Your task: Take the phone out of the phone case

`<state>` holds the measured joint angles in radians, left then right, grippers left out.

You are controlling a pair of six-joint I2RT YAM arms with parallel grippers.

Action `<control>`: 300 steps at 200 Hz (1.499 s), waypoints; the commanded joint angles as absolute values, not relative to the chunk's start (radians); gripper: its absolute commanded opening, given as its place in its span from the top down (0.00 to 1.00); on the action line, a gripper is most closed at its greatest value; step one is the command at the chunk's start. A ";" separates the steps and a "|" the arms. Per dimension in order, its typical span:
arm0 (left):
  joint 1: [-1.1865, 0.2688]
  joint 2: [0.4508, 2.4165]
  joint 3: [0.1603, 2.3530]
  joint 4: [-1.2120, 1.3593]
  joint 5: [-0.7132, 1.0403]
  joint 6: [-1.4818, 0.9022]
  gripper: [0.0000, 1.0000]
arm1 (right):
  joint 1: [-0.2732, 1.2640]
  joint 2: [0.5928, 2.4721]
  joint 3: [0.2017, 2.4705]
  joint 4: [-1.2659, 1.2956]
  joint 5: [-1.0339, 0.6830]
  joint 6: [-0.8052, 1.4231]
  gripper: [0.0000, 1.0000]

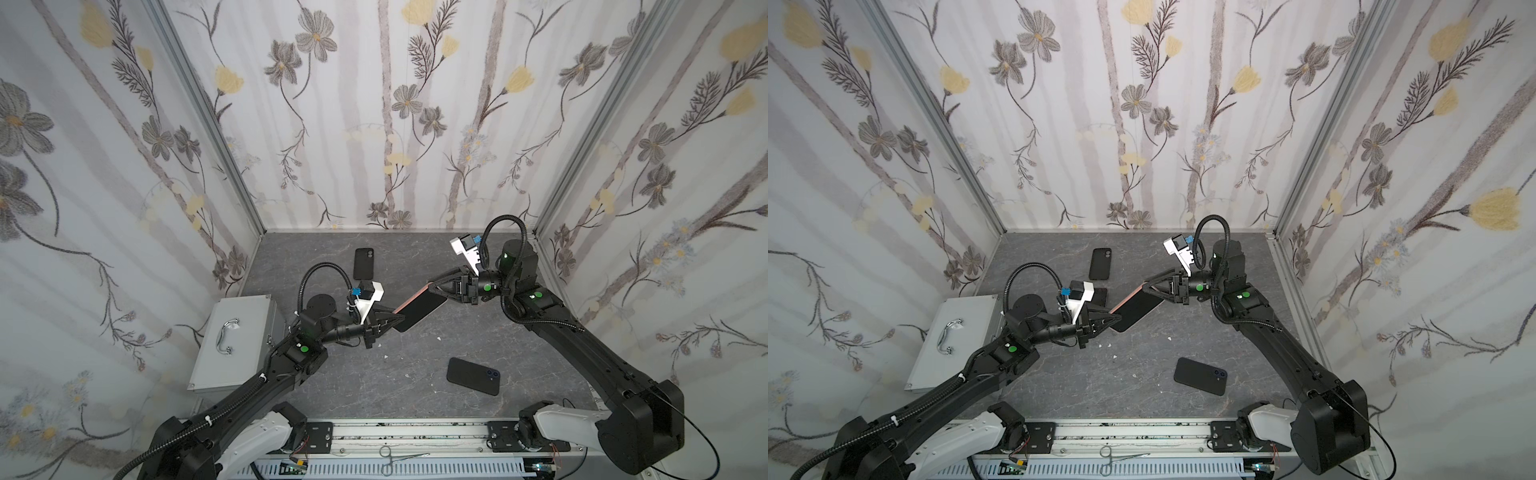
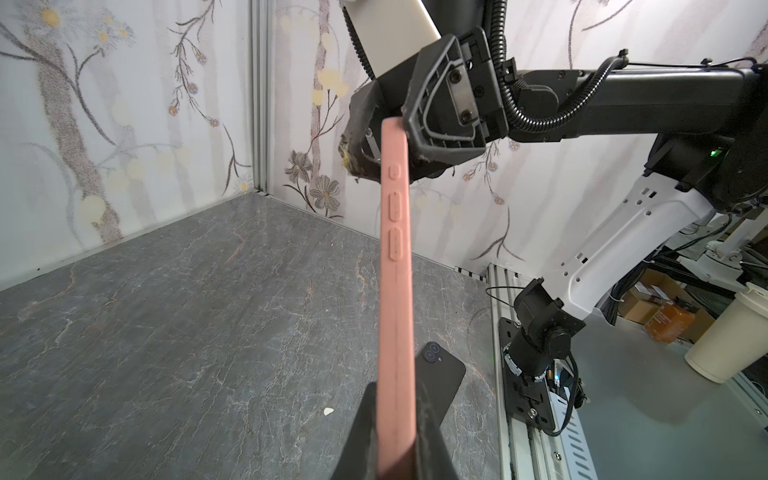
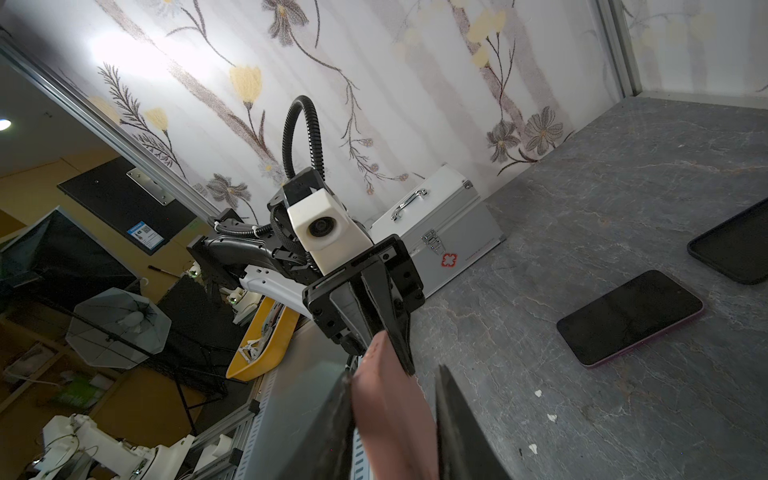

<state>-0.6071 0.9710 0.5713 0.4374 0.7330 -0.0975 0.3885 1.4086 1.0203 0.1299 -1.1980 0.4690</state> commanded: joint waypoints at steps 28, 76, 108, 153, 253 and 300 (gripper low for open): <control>-0.608 0.956 0.573 0.521 0.531 0.042 1.00 | 0.394 1.416 0.990 0.147 -1.181 0.558 0.74; -0.608 0.969 0.606 0.522 0.405 0.147 1.00 | 0.403 1.435 0.976 0.163 -1.206 0.601 0.76; -0.608 0.988 0.635 0.516 0.332 0.218 1.00 | 0.409 1.445 0.959 0.201 -1.223 0.651 0.72; -0.608 1.006 0.666 0.505 0.232 0.302 1.00 | 0.411 1.445 0.946 0.256 -1.239 0.723 0.71; -0.609 0.997 0.675 0.489 0.185 0.370 1.00 | 0.411 1.454 0.931 0.410 -1.224 0.900 0.70; -0.608 0.950 0.633 0.489 0.269 0.300 1.00 | 0.372 1.410 0.997 0.284 -0.990 0.768 0.53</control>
